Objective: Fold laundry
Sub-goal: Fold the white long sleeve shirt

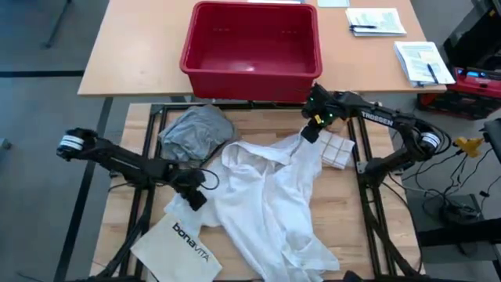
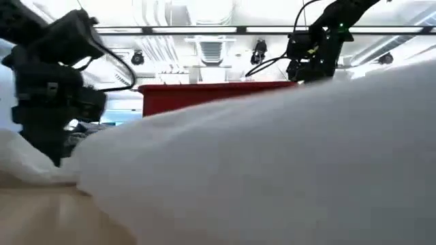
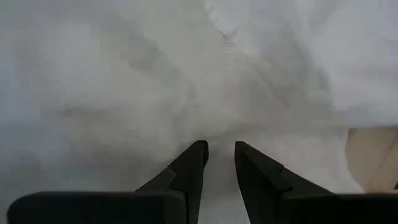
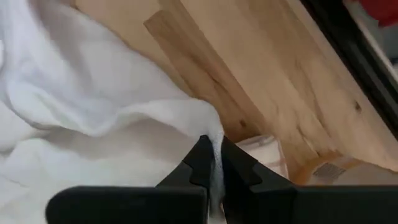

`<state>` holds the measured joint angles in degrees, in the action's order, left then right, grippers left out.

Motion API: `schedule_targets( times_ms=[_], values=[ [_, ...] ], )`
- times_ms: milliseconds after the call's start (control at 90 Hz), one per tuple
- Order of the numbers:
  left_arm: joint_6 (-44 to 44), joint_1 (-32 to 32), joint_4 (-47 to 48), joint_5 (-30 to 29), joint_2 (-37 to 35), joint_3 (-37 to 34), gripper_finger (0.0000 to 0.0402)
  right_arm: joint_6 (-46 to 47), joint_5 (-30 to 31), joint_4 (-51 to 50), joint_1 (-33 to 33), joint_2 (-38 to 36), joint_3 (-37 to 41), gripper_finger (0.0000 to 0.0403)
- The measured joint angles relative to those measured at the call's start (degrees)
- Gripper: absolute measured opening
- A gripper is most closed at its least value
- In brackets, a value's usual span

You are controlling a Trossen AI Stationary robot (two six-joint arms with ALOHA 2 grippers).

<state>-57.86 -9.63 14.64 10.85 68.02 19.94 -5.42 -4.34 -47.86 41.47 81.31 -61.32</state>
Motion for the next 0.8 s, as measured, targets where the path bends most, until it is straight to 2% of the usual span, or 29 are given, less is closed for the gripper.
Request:
schedule_targets(
  times_ms=[189, 411, 678, 800],
  values=[
    [-4.1, 0.0, 5.2, 0.0, -5.7, -2.1, 0.0078, 2.4, 3.0, -0.3, 0.9, -0.2, 0.0, 0.0],
    [-4.4, 0.0, 8.9, 0.1, -7.9, -2.2, 0.0078, 4.3, 3.0, -2.8, 1.2, 0.1, 1.9, 0.0],
    [-6.6, 0.0, 8.2, 0.0, -8.1, -2.3, 0.0078, 9.5, 2.8, -3.6, 1.3, 0.2, 6.6, 0.0],
    [-8.8, 0.0, 2.9, -2.3, -8.3, -2.4, 0.0078, 8.3, 2.9, -2.7, 1.1, -0.8, 7.0, 0.0]
  ],
)
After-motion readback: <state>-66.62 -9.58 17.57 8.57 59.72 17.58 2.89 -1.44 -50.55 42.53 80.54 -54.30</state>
